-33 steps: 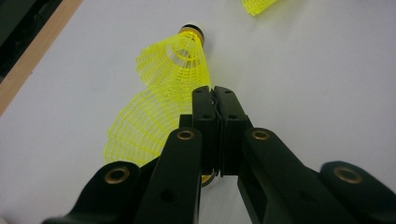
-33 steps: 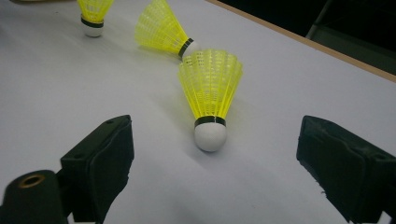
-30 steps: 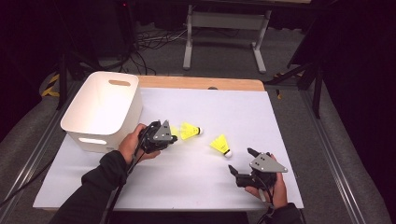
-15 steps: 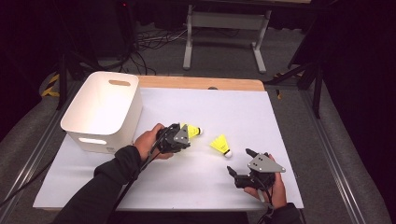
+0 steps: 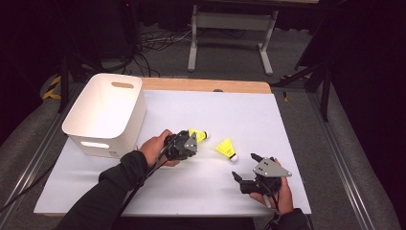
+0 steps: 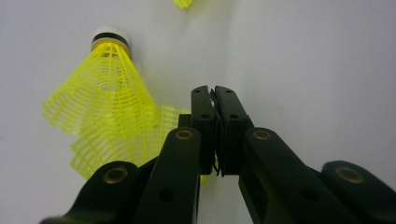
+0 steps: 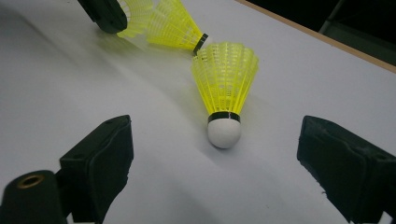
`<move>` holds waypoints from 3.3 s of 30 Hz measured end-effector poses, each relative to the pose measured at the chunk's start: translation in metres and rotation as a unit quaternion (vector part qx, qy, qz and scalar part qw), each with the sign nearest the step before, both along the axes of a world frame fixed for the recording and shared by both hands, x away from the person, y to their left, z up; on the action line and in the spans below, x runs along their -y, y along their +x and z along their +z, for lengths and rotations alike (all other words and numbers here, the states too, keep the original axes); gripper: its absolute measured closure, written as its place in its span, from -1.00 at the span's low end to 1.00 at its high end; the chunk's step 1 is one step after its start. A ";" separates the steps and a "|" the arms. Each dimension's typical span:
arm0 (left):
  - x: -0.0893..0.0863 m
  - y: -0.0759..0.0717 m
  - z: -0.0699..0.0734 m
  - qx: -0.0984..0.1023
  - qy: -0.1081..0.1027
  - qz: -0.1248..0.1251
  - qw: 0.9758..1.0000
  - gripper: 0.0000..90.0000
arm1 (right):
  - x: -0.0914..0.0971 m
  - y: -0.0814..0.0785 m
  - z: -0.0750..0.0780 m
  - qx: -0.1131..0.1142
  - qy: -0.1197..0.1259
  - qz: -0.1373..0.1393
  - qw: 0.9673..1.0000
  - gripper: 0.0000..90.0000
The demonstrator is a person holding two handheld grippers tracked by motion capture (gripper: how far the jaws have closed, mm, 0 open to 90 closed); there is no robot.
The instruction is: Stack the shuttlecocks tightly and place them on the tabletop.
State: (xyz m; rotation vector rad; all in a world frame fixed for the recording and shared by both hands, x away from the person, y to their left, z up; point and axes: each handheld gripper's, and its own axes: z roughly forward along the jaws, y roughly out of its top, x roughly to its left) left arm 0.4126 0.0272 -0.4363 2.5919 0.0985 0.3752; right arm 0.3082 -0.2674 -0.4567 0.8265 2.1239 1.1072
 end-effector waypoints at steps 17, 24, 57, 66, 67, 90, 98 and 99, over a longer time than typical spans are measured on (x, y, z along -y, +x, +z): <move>-0.003 0.005 -0.009 -0.028 -0.018 0.004 0.999 0.71 | -0.002 0.001 -0.002 -0.009 -0.003 0.003 1.000 -0.74; -0.018 0.006 0.004 -0.008 -0.057 0.030 0.998 0.62 | -0.002 0.001 -0.002 -0.008 -0.006 0.006 1.000 -0.74; -0.099 -0.042 0.017 0.091 -0.211 0.051 0.972 -0.37 | 0.002 -0.004 0.019 0.022 0.010 -0.025 0.999 -0.64; -0.133 -0.077 -0.007 0.110 -0.235 0.055 0.964 -0.58 | -0.018 -0.006 0.057 0.042 0.022 -0.029 0.998 -0.53; -0.138 -0.083 -0.009 0.116 -0.232 0.056 0.964 -0.60 | -0.030 -0.002 0.068 0.050 0.013 -0.025 0.998 -0.48; -0.221 -0.112 -0.044 0.083 -0.308 0.157 0.935 -0.72 | -0.166 0.105 0.071 -0.053 -0.105 0.025 0.993 -0.40; -0.217 -0.113 -0.045 0.079 -0.304 0.144 0.939 -0.73 | -0.185 0.133 0.047 -0.086 -0.165 0.006 0.982 -0.23; -0.217 -0.113 -0.046 0.079 -0.302 0.143 0.939 -0.73 | -0.186 0.137 0.043 -0.088 -0.173 0.002 0.981 -0.20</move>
